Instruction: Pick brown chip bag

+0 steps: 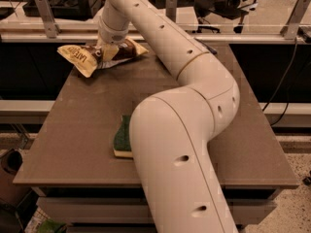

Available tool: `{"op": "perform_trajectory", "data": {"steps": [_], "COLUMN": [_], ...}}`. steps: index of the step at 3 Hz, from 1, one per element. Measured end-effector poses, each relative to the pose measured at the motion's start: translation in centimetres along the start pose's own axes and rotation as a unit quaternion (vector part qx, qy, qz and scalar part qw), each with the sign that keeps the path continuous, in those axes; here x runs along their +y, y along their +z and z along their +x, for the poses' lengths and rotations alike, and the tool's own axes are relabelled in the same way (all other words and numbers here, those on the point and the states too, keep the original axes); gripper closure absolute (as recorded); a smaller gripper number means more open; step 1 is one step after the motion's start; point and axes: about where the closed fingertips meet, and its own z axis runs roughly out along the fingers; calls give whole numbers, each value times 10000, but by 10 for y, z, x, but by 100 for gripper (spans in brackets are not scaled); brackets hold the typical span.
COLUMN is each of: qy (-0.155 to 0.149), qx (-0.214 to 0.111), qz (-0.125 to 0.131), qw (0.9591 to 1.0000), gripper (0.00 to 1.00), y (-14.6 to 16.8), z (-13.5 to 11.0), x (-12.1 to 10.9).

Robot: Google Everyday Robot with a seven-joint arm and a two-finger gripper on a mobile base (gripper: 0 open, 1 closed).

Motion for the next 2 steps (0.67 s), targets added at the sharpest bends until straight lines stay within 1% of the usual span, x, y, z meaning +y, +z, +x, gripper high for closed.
{"op": "perform_trajectory", "data": {"steps": [1,2], "qy": [-2,-2], "qx": [-3,-3], "qz": [-16,-17], "qw": [10000,10000], "gripper": [100,100], "y": [2,2], "z": [-1,-1], "x": [0,0]}}
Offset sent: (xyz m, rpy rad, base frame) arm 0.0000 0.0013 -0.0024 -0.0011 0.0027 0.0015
